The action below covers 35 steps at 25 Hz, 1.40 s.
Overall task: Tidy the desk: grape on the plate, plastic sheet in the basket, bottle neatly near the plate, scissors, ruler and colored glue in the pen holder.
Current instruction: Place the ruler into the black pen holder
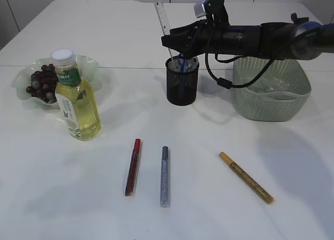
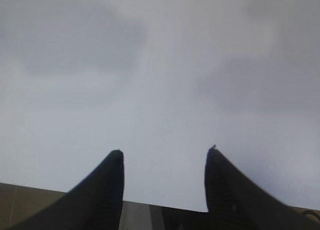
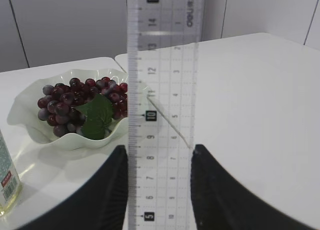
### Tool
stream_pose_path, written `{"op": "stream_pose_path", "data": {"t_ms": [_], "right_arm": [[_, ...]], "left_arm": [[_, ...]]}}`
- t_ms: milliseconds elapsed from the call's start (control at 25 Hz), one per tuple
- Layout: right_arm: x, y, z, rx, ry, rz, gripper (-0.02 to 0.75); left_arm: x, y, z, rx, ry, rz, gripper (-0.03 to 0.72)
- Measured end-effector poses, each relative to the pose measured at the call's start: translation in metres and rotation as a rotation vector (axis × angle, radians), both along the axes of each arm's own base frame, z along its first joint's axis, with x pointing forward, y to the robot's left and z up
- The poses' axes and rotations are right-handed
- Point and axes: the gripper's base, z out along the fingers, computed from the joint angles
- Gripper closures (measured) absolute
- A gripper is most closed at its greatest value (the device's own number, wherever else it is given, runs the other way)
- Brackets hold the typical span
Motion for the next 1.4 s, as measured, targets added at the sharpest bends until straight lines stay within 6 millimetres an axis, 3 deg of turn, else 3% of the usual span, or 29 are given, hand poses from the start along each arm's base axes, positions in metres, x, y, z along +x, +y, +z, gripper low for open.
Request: {"op": "stream_pose_path", "data": {"t_ms": [560, 920, 1040, 1240, 1400], "right_arm": [[0.001, 0.000, -0.003, 0.026, 0.042, -0.005, 0.432], [0.003, 0.000, -0.022, 0.022, 0.080, -0.006, 0.430], [0.003, 0.000, -0.022, 0.023, 0.080, -0.006, 0.396], [0.003, 0.000, -0.022, 0.023, 0.080, -0.006, 0.271], [0.003, 0.000, -0.022, 0.023, 0.080, -0.006, 0.253]], "left_arm": [[0.000, 0.000, 0.000, 0.000, 0.000, 0.000, 0.309], [0.000, 0.000, 0.000, 0.000, 0.000, 0.000, 0.309], [0.000, 0.000, 0.000, 0.000, 0.000, 0.000, 0.309], [0.000, 0.000, 0.000, 0.000, 0.000, 0.000, 0.309], [0.000, 0.000, 0.000, 0.000, 0.000, 0.000, 0.309]]}}
